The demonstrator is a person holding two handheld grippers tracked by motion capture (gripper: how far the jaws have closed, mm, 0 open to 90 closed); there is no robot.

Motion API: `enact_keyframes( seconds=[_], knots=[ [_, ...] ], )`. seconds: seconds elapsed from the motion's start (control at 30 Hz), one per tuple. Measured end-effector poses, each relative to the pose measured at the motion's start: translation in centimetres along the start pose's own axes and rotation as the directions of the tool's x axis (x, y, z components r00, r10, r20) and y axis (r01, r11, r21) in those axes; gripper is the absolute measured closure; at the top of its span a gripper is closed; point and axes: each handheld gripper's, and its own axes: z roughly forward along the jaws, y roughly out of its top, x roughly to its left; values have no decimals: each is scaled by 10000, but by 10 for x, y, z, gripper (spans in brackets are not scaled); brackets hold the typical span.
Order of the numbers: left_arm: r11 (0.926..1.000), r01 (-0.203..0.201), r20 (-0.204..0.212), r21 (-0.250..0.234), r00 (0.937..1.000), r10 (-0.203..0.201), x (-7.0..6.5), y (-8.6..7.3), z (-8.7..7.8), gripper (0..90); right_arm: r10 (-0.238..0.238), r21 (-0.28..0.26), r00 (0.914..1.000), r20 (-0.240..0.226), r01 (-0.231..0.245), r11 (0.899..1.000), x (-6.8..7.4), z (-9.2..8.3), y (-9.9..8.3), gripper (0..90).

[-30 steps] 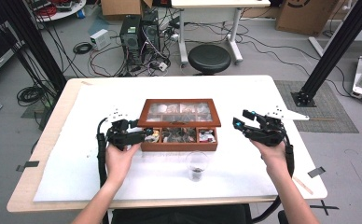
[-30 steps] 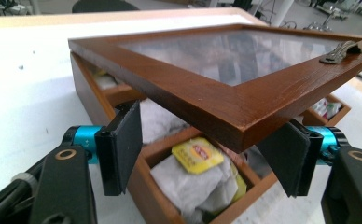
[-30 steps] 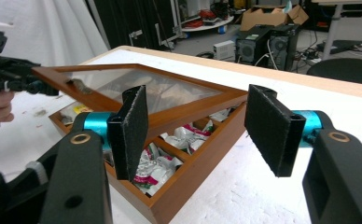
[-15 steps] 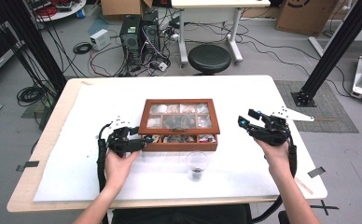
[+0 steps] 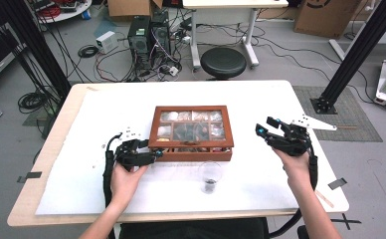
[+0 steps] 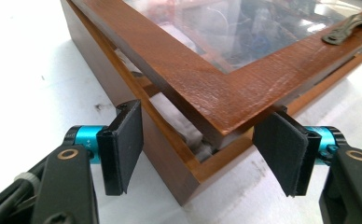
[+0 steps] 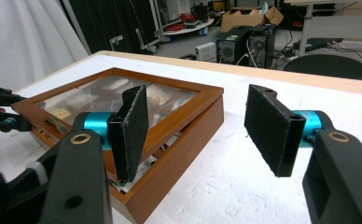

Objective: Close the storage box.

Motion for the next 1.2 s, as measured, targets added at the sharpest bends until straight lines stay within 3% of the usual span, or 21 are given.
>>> enact_keyframes(
  seconds=[0.47, 0.6, 0.73, 0.9, 1.07, 1.2],
  knots=[
    [9964, -391, 169, 749, 9991, 380, -2, -7, 1, 344, 28, 1, 10000, 35, -28, 10000, -1, 0, -1, 403],
    [9930, -741, 76, 921, 9972, 737, -3, -6, -1, 344, 50, -6, 10000, 52, -50, 10000, -2, 0, -1, 403],
    [9953, -726, 178, 636, 9973, 716, -2, -3, -9, 343, 73, 12, 9999, 78, -73, 10000, -4, -2, -1, 402],
    [9982, -556, 311, -234, 9979, 563, 2, 9, -23, 327, 113, -23, 9998, 141, -112, 9999, -7, -2, -1, 398],
    [9888, -820, 558, -1244, 9944, 895, 3, 24, -38, 319, 155, -41, 9997, 206, -154, 9999, -8, -3, -1, 397],
    [9794, -966, 571, -1774, 9925, 1083, 1, 36, -47, 318, 145, -12, 9996, 242, -144, 9999, -8, -4, -1, 397]
  ],
)
